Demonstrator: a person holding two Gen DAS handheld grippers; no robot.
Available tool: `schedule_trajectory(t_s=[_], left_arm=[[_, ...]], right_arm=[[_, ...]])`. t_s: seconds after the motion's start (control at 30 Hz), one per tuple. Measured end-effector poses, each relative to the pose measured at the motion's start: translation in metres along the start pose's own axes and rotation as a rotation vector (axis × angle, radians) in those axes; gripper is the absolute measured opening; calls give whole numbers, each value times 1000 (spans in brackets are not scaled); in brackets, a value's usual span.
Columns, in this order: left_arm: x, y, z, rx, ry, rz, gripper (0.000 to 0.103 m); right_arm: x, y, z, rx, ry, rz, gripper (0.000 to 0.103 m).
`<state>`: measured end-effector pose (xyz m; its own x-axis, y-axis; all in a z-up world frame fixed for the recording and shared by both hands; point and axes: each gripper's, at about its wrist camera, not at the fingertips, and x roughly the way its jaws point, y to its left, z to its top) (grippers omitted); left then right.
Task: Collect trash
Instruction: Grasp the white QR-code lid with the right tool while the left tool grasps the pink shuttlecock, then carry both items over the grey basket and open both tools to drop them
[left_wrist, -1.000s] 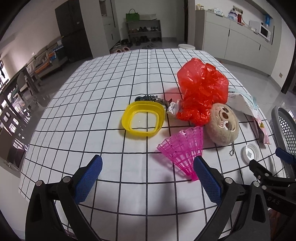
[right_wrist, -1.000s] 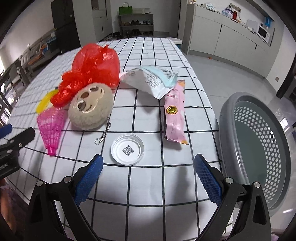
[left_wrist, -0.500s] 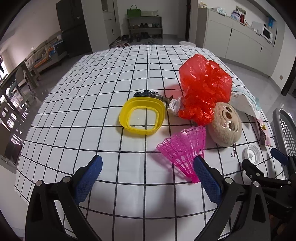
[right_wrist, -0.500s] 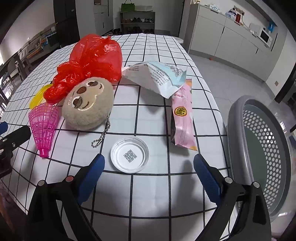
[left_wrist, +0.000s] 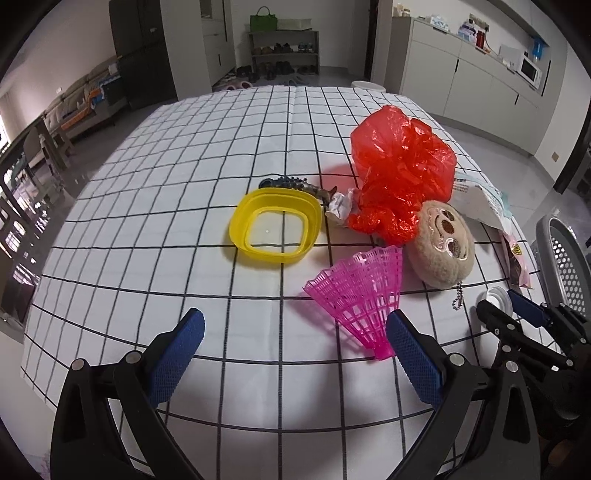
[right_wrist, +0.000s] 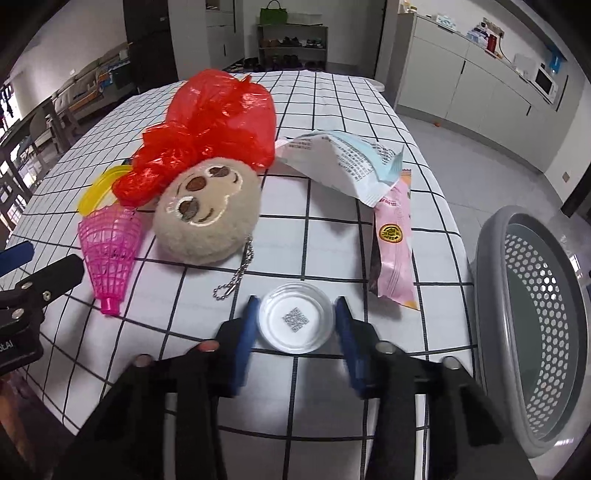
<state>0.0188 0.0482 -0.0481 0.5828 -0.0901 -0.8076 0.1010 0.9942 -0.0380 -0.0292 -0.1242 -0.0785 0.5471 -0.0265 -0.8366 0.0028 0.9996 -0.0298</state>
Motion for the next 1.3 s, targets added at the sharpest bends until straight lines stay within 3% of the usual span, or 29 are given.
schedule_trajectory(t_s=[0.57, 0.83, 0.87, 0.93, 1.0, 1.13, 1.3], left_arm=[[13, -18, -3, 10, 7, -15, 97], [33, -33, -3, 36, 54, 0, 94], [35, -35, -4, 42, 60, -4, 82], [36, -37, -4, 51, 56, -26, 71], [33, -41, -5, 72, 45, -42, 46], [28, -39, -8, 68, 43, -57, 34], [12, -45, -18, 113, -1, -30, 34]], right_arm=[[-38, -32, -34, 101, -30, 51, 39], [-43, -48, -40, 142, -41, 57, 39], [-44, -49, -41, 147, -42, 57, 39], [-45, -53, -43, 156, -44, 57, 39], [-46, -55, -44, 162, -47, 54, 39], [-50, -62, -48, 166, -57, 51, 39], [-57, -72, -54, 184, -70, 44, 39]])
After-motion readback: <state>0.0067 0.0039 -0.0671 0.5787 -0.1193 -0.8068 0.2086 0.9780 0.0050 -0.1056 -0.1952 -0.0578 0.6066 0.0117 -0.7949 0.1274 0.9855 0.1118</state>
